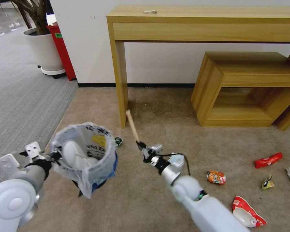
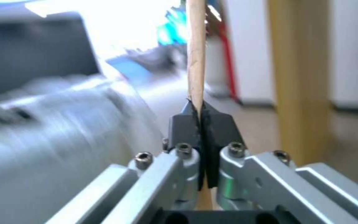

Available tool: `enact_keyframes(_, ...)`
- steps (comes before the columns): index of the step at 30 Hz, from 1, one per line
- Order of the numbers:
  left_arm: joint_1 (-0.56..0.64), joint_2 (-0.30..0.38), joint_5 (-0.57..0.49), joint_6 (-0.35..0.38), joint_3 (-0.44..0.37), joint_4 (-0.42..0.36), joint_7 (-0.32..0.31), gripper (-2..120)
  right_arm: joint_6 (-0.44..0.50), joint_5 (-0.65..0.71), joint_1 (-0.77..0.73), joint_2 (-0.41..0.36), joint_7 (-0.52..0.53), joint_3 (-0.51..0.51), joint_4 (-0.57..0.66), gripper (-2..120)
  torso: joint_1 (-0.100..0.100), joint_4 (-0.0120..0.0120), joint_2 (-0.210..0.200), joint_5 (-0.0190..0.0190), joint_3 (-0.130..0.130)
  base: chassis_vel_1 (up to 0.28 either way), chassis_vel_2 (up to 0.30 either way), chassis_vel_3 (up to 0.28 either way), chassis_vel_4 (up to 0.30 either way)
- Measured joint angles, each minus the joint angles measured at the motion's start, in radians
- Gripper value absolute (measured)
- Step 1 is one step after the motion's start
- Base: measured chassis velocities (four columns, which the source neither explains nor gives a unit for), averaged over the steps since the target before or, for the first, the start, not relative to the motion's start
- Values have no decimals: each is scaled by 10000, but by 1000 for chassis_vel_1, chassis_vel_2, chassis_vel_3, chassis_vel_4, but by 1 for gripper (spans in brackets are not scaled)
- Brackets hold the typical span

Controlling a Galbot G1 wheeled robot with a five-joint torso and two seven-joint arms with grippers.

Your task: Pick up the trash bin and place the garbage on the floor into it.

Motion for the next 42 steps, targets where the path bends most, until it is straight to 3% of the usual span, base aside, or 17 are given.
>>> enact_keyframes(3,97,199,-334,0,291,-70,-6,2,374,992,119,-255,-2123,319,321,0,0,1,0,1,0,0,0,0,0)
enact_keyframes(11,144,418,-555,4,1107,-100,111,2,489,2085,474,-104,-4641,357,480,0,0,1,0,-1,0,0,0,0,0)
enact_keyframes(17,46,413,-365,9,1715,14,120,2,447,2157,603,81,-5150,8,360,0,0,1,-1,-1,0,0,0,0,0)
enact_keyframes(28,24,402,-226,21,2280,113,193,2,452,1847,639,501,-5131,-422,153,0,0,2,0,-2,0,0,0,0,0)
enact_keyframes(42,178,358,-466,21,2374,-235,260,2,657,1630,586,601,-4989,-619,-372,0,0,1,0,-2,0,0,0,0,0)
